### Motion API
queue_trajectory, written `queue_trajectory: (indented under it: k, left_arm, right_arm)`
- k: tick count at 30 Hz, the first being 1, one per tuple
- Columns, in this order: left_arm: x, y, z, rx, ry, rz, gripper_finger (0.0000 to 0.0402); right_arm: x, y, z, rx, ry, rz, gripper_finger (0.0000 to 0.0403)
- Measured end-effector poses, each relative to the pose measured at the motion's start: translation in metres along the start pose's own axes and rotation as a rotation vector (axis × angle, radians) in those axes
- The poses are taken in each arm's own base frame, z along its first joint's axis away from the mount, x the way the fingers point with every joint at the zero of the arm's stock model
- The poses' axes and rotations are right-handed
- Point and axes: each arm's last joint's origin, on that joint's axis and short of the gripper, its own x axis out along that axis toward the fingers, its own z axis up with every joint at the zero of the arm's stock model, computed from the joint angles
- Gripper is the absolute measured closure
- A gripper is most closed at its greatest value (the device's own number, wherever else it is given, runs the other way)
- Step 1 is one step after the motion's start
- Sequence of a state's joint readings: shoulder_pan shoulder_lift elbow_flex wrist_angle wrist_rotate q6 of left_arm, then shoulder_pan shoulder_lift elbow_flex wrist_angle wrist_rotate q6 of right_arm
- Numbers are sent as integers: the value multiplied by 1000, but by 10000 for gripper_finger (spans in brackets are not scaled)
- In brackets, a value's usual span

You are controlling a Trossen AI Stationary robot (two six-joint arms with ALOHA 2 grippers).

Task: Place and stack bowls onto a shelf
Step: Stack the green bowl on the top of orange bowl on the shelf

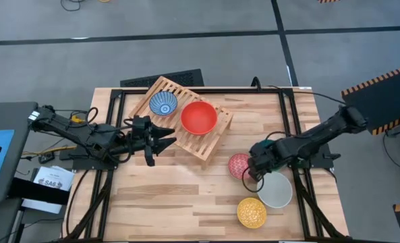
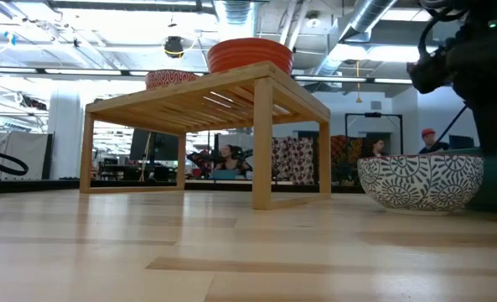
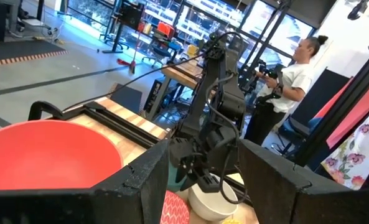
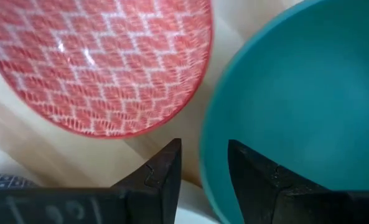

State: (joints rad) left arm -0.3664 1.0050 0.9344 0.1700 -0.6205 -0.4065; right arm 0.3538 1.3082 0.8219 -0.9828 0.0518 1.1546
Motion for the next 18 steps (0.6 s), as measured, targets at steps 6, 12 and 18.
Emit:
queue_trajectory:
  k: [6, 12, 18]
  left_arm:
    - [0, 0, 0, 0, -6, 13, 225]
    - [0, 0, 0, 0, -6, 13, 225]
    - [0, 0, 0, -1, -8, 12, 225]
  right_arm:
    - [10, 3, 1, -17, 32, -52, 246]
    - [22, 6, 2, -36, 58, -106, 246]
    - [23, 6, 1, -42, 66, -121, 306]
